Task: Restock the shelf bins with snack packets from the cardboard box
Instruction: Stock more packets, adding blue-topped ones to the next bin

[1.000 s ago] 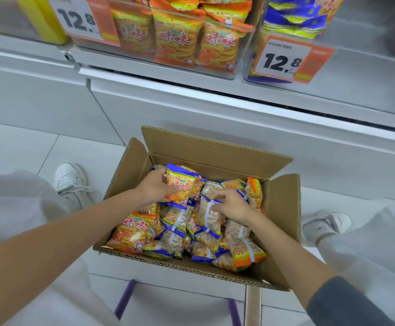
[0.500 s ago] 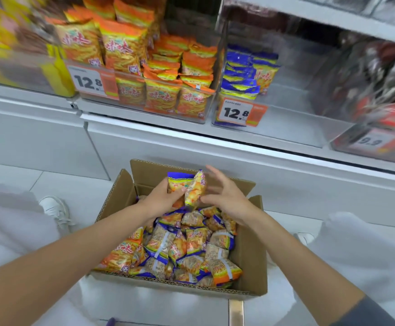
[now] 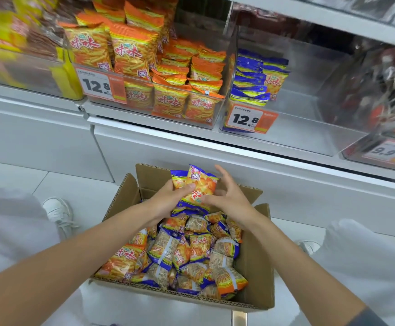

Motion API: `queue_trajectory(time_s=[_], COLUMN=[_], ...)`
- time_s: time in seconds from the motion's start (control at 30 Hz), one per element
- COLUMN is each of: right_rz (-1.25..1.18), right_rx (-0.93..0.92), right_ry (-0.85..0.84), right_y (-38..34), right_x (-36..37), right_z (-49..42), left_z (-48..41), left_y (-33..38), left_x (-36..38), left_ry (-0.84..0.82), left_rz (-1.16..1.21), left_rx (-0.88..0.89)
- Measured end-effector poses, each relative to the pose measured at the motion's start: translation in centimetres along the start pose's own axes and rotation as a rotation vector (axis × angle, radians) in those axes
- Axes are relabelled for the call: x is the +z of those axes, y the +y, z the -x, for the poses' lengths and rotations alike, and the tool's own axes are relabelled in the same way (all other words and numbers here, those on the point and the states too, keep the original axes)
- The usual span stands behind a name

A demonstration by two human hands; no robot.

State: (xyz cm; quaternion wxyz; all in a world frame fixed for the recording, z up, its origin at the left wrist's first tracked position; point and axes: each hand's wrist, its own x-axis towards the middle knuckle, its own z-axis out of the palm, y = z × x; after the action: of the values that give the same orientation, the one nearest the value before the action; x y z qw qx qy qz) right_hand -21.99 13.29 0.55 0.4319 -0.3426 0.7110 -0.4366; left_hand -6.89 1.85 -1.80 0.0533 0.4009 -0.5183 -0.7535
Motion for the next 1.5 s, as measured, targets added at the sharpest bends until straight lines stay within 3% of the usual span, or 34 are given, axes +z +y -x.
queue_trajectory(time_s=[0.13, 0.3, 0.37, 0.47, 0.53, 0.6, 0.67, 0.77, 0.93, 1.07, 1.17, 1.27, 1.37, 1.5], right_rz=[-0.147, -0.263, -0.061, 0.487, 0.573, 0.404, 0.189, 0.080, -0.248, -0.290, -0.332, -0.278, -0.235, -0.145], right_rx=[0.101, 0.032, -0.044, -0.170, -0.250, -0.297, -0.311, -0.280, -0.228, -0.360, -0.365, -0.328, -0.259, -0.196], right_ry=[0.002, -0.024, -0.075, -0.213, -0.189, -0.073, 0.066, 0.259, 0.127, 0.158, 0.158, 0.100, 0.193, 0.286], right_y=[0.1, -0.9, -2.2, -4.7, -6.5, -7.9, -8.5, -8.4, -10.1, -12.2, -13.7, -14.6, -15.0, -14.5], right_x=[-0.1, -0.9, -2.5, -4.1, -4.1, -4.3, -4.9, -6.1, -9.0, -13.6, -16.8, -19.9, -23.1, -26.7], right_z=[0.2, 0.7, 0.6, 0.8, 1.1, 1.6, 2.0, 2.6, 3.3, 2.0, 0.1, -2.4, -5.6, -10.6], left_z=[0.1, 1.0, 0.9, 1.8, 2.9, 3.4, 3.4, 3.0, 2.4, 1.0, -0.9, -4.2, -9.4, -11.0], left_y=[0.4, 2.1, 3.0, 5.1, 6.5, 7.5, 8.4, 9.7, 13.9, 19.2, 23.0, 25.8, 27.6, 27.8], left_x=[0.0, -0.3, -0.9, -0.1, 1.5, 2.8, 3.4, 4.9, 9.6, 12.6, 14.9, 16.4, 16.7, 15.5], left_ry=[0.021, -0.079, -0.105, -0.167, -0.231, -0.225, -0.184, -0.068, 0.015, -0.012, 0.068, 0.096, 0.026, 0.316], left_rz=[0.085, 0.044, -0.003, -0.210, -0.357, -0.392, -0.288, -0.107, -0.097, -0.275, -0.385, -0.497, -0.632, -0.794], left_rx=[0.033, 0.020, 0.003, 0.030, 0.110, 0.141, 0.129, 0.172, 0.351, 0.491, 0.603, 0.527, 0.562, 0.684])
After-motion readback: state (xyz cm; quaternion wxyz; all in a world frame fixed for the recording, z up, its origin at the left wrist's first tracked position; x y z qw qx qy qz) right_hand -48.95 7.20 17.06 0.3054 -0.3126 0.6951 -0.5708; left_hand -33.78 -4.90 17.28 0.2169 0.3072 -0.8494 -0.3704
